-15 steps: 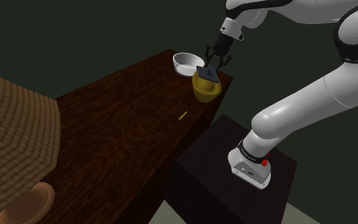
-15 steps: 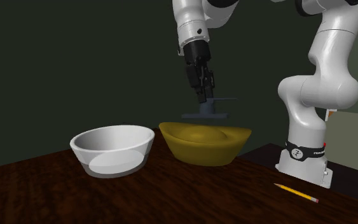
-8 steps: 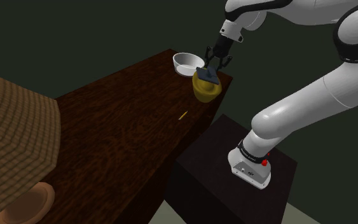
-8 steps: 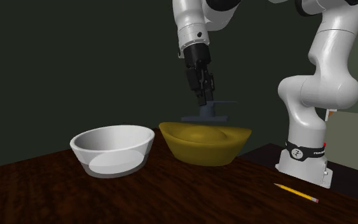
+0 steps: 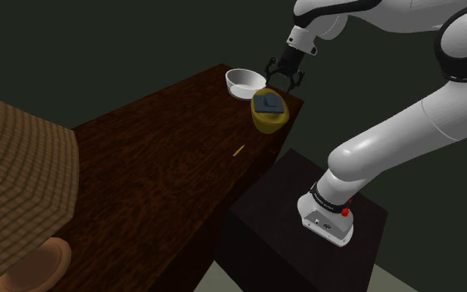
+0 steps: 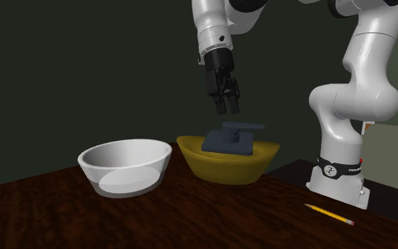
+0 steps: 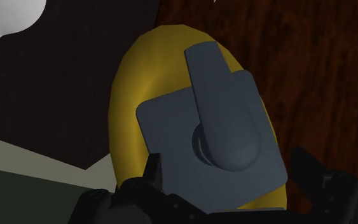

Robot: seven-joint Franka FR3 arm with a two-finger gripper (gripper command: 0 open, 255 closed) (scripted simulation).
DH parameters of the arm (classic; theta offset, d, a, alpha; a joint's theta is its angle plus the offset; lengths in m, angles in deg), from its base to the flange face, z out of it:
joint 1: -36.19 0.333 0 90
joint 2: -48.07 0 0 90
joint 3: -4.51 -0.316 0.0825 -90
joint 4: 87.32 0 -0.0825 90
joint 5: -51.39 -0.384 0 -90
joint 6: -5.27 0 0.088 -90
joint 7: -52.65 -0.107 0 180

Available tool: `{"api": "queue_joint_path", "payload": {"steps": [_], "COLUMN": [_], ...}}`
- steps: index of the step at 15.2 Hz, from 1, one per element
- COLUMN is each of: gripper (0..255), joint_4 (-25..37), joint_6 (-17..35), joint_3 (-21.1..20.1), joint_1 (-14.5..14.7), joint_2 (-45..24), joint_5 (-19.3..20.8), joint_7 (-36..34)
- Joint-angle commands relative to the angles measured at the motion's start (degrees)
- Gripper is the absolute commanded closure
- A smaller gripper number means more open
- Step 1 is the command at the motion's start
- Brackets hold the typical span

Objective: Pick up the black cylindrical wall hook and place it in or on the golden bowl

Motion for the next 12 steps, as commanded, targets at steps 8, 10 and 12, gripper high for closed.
{"api": "queue_joint_path", "payload": {"steps": [8, 10, 12], "gripper": [0, 0, 0], "joint_4": [7.2, 7.2, 7.2], "joint_6": [-7.2, -7.2, -7.2], "joint_3": [1.1, 1.1, 1.1], "joint_1": [-0.6, -0.6, -0.6], "joint_2": [-0.2, -0.2, -0.2], "joint_5": [0.9, 0.9, 0.9], "joint_7": [-0.3, -0.3, -0.3]}}
